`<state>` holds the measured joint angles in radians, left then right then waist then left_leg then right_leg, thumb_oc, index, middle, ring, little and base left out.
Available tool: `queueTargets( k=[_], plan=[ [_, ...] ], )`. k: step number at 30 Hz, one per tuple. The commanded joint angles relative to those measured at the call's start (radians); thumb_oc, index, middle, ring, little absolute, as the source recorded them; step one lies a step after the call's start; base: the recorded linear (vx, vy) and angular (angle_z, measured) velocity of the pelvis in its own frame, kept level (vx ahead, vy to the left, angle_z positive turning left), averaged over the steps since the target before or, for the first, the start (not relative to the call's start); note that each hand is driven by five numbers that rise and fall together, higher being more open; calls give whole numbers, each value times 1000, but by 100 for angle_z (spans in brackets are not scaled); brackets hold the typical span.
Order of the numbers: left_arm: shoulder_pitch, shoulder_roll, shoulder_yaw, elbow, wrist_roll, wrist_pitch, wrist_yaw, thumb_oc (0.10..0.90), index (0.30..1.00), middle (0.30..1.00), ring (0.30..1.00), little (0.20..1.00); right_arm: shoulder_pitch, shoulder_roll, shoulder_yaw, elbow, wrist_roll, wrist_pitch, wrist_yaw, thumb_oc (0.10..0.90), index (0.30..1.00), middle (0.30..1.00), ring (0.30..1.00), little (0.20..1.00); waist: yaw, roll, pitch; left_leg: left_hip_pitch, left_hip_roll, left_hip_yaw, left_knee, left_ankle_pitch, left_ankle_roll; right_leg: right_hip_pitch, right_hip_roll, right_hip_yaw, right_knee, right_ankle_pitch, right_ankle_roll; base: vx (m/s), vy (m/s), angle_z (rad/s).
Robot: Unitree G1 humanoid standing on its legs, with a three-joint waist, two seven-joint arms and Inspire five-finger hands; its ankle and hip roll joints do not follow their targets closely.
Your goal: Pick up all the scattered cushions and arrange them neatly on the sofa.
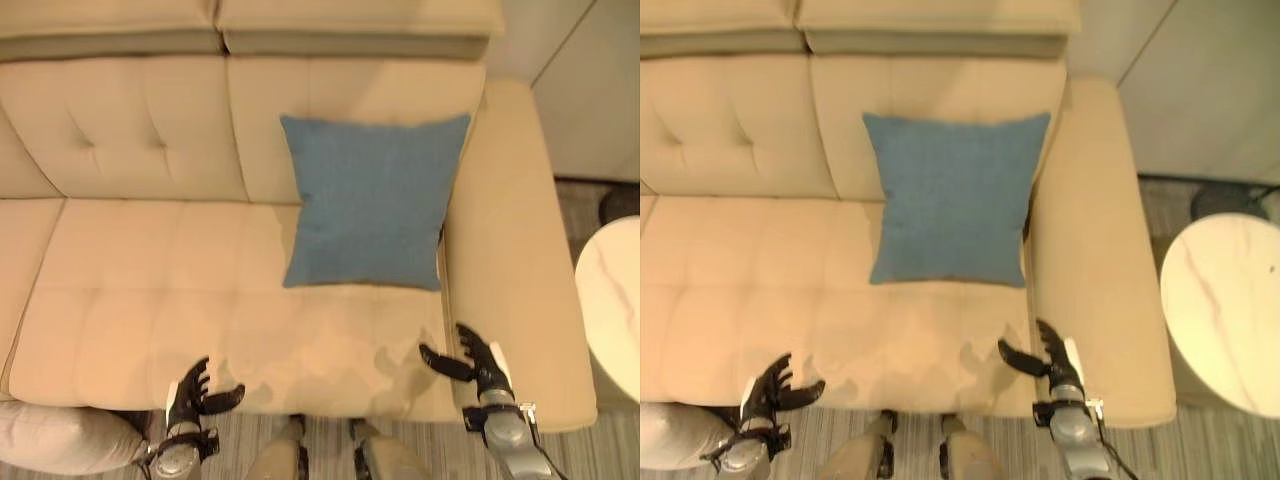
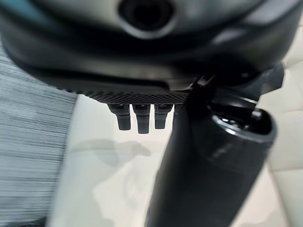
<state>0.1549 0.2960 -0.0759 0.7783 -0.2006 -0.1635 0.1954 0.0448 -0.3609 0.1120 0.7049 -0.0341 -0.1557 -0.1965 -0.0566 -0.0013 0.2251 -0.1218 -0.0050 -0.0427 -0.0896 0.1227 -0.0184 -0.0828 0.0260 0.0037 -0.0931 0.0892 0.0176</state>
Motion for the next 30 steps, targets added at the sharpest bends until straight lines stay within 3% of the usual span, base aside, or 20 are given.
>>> queueTargets(
  k=[1, 9, 15, 18, 19, 21, 23, 24, 26, 28, 29, 30],
  plan=[
    [-27, -9, -24, 165, 141, -24, -8, 800, 900, 900, 900, 900, 8, -15, 33, 117, -71, -24, -11, 800, 900, 900, 900, 900, 27, -8, -152, 55, -38, 73, 2, -133, 22, 52, -15, -40, 19, -109, 71, 80, 107, -4],
    [-52, -26, -57, 310, 204, -5, -26, 800, 900, 900, 900, 900, -9, 31, 68, 362, -82, 16, -7, 800, 900, 900, 900, 900, 50, -22, -176, 121, -50, 51, 2, -163, 46, 97, -24, -23, 42, -123, 77, 18, 73, -2],
    [-85, -12, -59, 319, 197, 1, -17, 800, 900, 900, 900, 900, -48, 51, 86, 414, -81, 37, -17, 800, 900, 900, 900, 900, 68, -24, -138, 120, -44, 24, 2, -149, 65, 26, -36, -33, 221, -149, 100, -120, 40, -9],
    [-142, 12, -79, 311, 193, 6, 3, 800, 900, 900, 900, 900, -75, 58, 90, 405, -64, 44, -23, 800, 900, 900, 900, 900, 63, -16, -112, 76, -42, -45, 10, -109, 66, -9, -37, 54, 369, -181, 97, -260, -23, 28],
    [-142, 12, -79, 311, 193, 6, 3, 800, 900, 900, 900, 900, -75, 58, 90, 405, -64, 44, -23, 800, 900, 900, 900, 900, 62, -17, -112, 76, -44, -46, 10, -109, 66, -10, -38, 52, 372, -184, 98, -143, -59, 59],
    [-155, 17, -94, 292, 189, 6, 11, 800, 900, 900, 900, 900, -61, 64, 80, 393, -46, 47, -32, 800, 900, 900, 900, 900, 59, -28, -128, 27, -62, -118, 21, -79, 60, 15, -27, 163, 454, -161, 94, -186, -121, 71],
    [-151, 15, -97, 294, 190, 3, 16, 800, 900, 900, 900, 900, -56, 65, 79, 388, -43, 45, -35, 800, 900, 900, 900, 900, 59, -38, -137, 6, -71, -140, 22, -68, 54, 54, -27, 202, 427, -169, 93, -180, -151, 126],
    [-150, 7, -102, 294, 182, 4, 19, 800, 900, 900, 900, 900, -64, 68, 90, 386, -34, 49, -35, 800, 900, 900, 900, 900, 72, -48, -141, -31, -74, -163, 18, -36, 43, 104, -9, 237, 334, -255, 66, -176, -143, 122],
    [-152, 5, -97, 302, 175, 5, 20, 800, 900, 900, 900, 900, -73, 69, 94, 391, -29, 49, -35, 800, 900, 900, 900, 900, 78, -50, -142, -58, -75, -172, 16, -18, 38, 118, -5, 227, 289, -284, 51, -204, -134, 77],
    [-165, -4, -105, 308, 164, 9, 21, 800, 900, 900, 900, 900, -92, 62, 105, 382, -25, 44, -45, 800, 900, 900, 900, 900, 91, -43, -125, -147, -74, -195, 18, 45, 3, 115, 30, 227, 220, -312, 21, -440, -219, 49],
    [-177, -18, -113, 317, 156, 11, 19, 800, 900, 900, 900, 900, -107, 46, 113, 375, -27, 40, -55, 800, 900, 900, 900, 900, 94, -26, -99, -193, -77, -210, 13, 86, -27, 91, 63, 211, 200, -300, 4, -390, -148, 89],
    [-178, -18, -112, 318, 156, 11, 19, 800, 900, 900, 900, 900, -108, 46, 113, 375, -27, 40, -55, 800, 900, 900, 900, 900, 91, -25, -99, -194, -77, -212, 13, 87, -27, 90, 64, 208, 200, -299, 4, -394, -113, 138]
  ],
)
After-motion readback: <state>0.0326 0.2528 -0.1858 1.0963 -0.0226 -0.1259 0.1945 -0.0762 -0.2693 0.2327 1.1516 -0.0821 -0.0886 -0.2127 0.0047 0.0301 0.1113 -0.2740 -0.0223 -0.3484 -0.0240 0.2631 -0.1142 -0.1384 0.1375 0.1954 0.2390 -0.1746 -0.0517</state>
